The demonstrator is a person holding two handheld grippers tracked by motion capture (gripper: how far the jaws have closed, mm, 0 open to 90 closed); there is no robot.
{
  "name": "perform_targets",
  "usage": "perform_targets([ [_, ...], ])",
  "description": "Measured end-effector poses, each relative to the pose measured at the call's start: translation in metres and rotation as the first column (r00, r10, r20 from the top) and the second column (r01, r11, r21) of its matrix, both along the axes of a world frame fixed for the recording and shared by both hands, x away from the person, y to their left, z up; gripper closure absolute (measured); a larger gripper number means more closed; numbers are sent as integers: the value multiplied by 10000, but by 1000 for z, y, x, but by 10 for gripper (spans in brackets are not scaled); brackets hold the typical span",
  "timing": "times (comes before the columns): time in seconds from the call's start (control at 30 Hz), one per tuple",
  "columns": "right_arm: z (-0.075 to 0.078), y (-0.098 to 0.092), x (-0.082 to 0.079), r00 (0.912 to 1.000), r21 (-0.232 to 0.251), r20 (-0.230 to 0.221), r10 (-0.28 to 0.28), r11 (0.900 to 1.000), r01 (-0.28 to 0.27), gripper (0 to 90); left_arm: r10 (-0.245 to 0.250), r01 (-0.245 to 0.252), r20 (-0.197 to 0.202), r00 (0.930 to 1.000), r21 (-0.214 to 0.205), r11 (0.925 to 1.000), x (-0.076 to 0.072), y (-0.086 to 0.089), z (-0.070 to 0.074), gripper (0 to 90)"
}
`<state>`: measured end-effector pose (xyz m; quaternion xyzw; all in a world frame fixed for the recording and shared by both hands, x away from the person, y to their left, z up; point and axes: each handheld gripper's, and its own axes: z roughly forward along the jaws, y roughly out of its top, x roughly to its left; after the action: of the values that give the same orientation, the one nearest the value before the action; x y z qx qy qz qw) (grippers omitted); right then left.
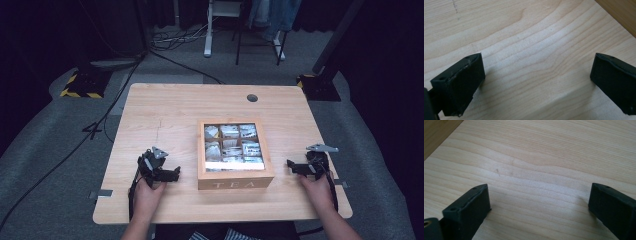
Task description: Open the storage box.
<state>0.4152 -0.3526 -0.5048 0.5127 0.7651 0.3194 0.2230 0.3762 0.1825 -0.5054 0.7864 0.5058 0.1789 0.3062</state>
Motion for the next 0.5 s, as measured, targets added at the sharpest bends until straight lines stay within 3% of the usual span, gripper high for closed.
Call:
perform_targets([
  [0.17,0,0,-2,10000,34,18,7,10000,-7,56,-81,81,27,10000,45,10000,3,-1,0,3],
  [0.3,1,-1,-6,9997,80,153,204,9998,-205,122,-87,86,56,9999,69,9999,3,-1,0,5],
  [0.5,5,0,-15,9993,116,72,374,9992,-375,301,-96,95,51,9999,59,9999,4,-1,0,6],
])
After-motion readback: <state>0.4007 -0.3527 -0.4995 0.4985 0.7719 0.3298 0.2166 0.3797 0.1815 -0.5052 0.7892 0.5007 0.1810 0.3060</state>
